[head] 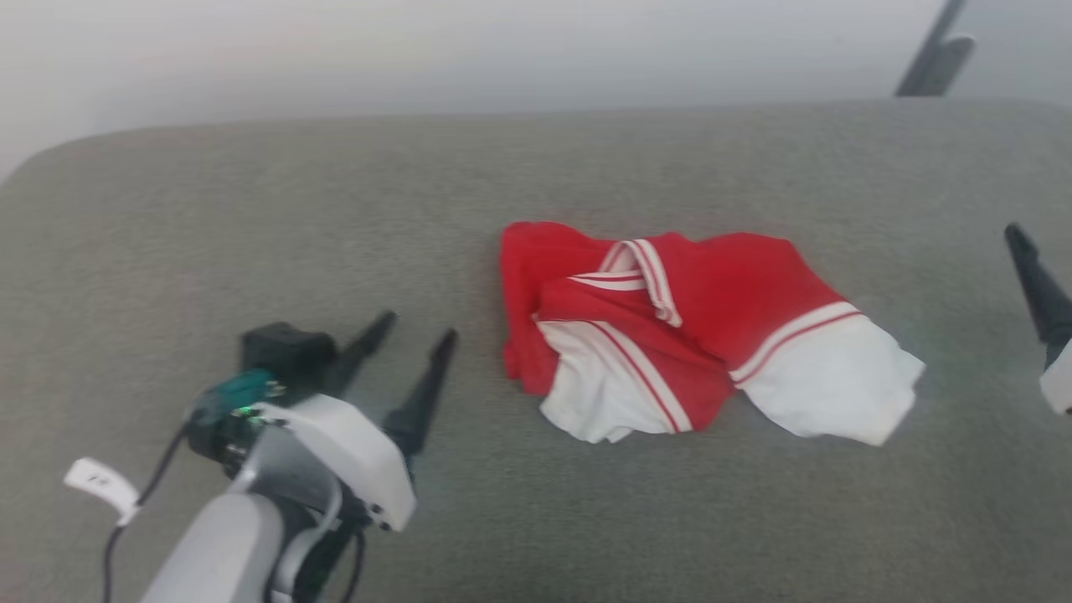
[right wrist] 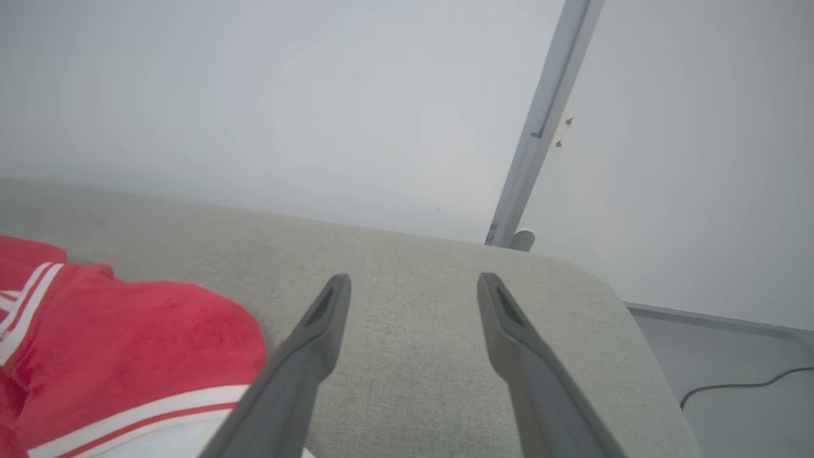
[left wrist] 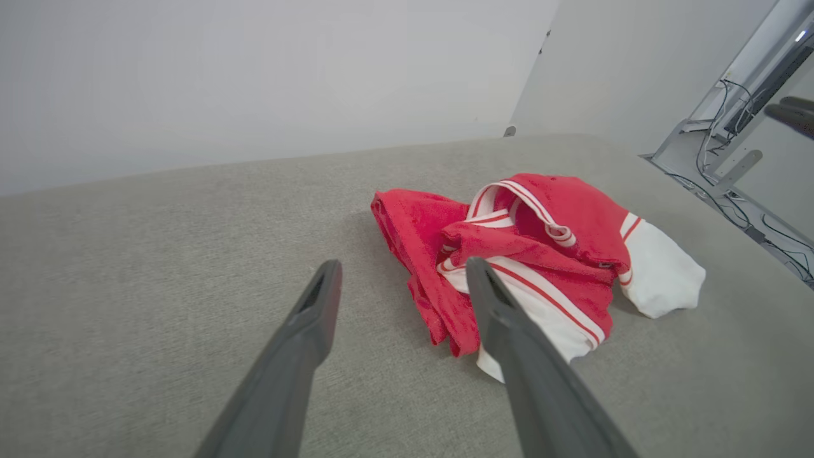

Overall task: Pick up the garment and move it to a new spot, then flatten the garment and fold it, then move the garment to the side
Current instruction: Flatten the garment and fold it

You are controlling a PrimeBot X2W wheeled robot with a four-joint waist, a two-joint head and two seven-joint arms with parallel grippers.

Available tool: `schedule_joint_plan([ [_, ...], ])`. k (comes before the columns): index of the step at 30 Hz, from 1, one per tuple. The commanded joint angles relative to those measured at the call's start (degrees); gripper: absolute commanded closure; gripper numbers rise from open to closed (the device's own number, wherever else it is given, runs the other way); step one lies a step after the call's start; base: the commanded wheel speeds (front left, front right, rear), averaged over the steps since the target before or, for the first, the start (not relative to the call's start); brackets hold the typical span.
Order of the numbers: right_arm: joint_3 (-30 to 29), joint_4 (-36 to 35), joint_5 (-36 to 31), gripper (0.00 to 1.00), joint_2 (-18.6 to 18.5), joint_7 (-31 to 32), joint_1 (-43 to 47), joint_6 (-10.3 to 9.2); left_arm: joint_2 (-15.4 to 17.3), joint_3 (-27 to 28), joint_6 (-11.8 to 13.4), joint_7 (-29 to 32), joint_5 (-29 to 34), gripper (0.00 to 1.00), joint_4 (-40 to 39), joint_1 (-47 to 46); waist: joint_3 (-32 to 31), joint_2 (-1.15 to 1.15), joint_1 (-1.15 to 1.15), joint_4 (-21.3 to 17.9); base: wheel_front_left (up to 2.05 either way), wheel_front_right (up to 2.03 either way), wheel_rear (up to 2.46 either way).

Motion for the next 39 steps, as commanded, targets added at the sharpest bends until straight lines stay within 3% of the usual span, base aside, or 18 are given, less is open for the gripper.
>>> schedule_joint_plan([
  [1,-0.91,-0.11,-0.76,0.0,0.66,-1.15,-0.39,-0.02,-0.19,-0.51,0.02,1.04,-0.39,0.0,-0.15,-0.62,0.68,0.0,0.0,-1.7,0.0,0.0,0.0],
  [7,-8.78,-1.72,-6.69,0.0,6.62,-8.1,0.9,-0.02,-1.65,-4.19,1.02,8.6,-1.42,0.0,0.94,-1.32,2.39,0.0,0.0,-5.3,0.0,0.0,0.0],
  [14,-12.95,-2.63,-10.1,0.0,11.81,-10.29,2.49,-0.01,-2.39,-5.71,2.6,14.37,-2.36,0.0,5.36,-2.71,4.29,0.0,0.0,-8.15,0.0,0.0,0.0],
  [29,-13.79,-3.35,-11.87,0.0,13.8,-9.89,2.13,-0.02,-5.41,-7.05,3.72,16.06,-2.39,0.0,16.72,-7.9,6.38,0.0,0.0,-9.78,0.0,0.0,0.0],
  [30,-13.71,-3.36,-11.91,0.0,13.8,-9.88,2.11,-0.01,-5.72,-7.11,4.02,16.03,-2.23,0.09,17.52,-8.21,6.46,0.0,0.0,-9.73,0.0,0.0,0.0],
  [31,-13.69,-3.37,-11.96,0.0,13.8,-9.91,2.1,-0.01,-5.79,-7.45,4.02,16.07,-1.82,0.49,18.31,-8.61,6.52,0.0,0.0,-9.67,0.0,0.0,0.0],
  [32,-13.69,-3.35,-11.96,0.0,13.82,-9.95,2.06,-0.01,-6.05,-7.6,4.22,16.07,-1.84,0.67,19.15,-8.89,6.57,0.0,0.0,-9.62,0.0,0.0,0.0],
  [33,-13.68,-3.29,-11.92,0.0,13.86,-9.99,2.01,-0.01,-6.25,-7.74,4.47,16.27,-1.76,1.0,19.96,-9.09,6.59,0.0,0.0,-9.57,0.0,0.0,0.0],
  [39,-14.02,-2.87,-12.11,0.0,13.79,-9.84,2.32,-0.02,-6.65,-8.24,5.13,16.98,-2.23,1.0,21.9,-9.37,6.15,0.0,0.0,-8.86,0.0,0.0,0.0],
])
